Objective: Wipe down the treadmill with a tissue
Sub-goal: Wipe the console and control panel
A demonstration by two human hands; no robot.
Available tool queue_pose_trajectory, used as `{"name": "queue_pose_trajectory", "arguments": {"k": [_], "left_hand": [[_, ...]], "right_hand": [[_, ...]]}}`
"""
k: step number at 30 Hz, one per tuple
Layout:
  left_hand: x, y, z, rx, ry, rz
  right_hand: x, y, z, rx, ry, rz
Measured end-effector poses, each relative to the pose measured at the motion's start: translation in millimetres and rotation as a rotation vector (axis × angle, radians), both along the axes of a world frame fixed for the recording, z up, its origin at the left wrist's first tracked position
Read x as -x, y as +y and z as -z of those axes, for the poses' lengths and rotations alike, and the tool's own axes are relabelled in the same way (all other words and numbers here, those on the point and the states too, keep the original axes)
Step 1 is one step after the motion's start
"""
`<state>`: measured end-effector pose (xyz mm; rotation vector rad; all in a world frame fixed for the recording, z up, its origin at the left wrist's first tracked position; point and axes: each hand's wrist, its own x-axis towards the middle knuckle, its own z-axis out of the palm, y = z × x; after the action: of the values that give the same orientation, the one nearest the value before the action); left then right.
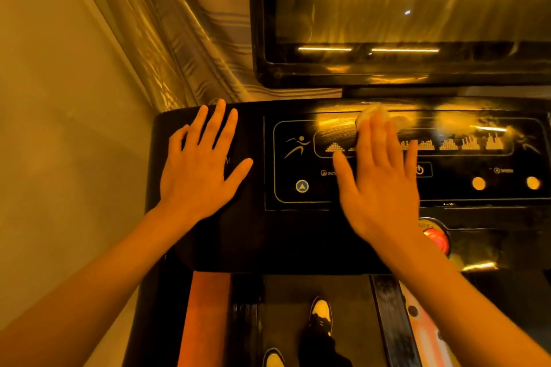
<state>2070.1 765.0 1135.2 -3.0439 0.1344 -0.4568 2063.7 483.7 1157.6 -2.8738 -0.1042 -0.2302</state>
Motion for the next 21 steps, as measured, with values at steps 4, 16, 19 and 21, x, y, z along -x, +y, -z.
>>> {"name": "queue_pose_trajectory", "arguments": {"k": [4, 16, 19, 21], "left_hand": [[0.3, 1.8, 0.2, -0.003, 0.016, -0.004], [0.2, 0.5, 2.0, 0.0, 0.006, -0.005], [0.8, 1.0, 0.3, -0.005, 0.014, -0.013], [1.9, 0.1, -1.5, -0.002, 0.026, -0.006]], "right_hand": [[0.4, 87.6, 4.7, -0.015, -0.037, -0.239], [-32.0, -17.7, -12.4, -0.049, -0.017, 0.078], [-23.5, 56.2, -6.0, -0.011, -0.066, -0.11], [-16.7, 92.0, -2.1, -0.001, -0.079, -0.276]]}}
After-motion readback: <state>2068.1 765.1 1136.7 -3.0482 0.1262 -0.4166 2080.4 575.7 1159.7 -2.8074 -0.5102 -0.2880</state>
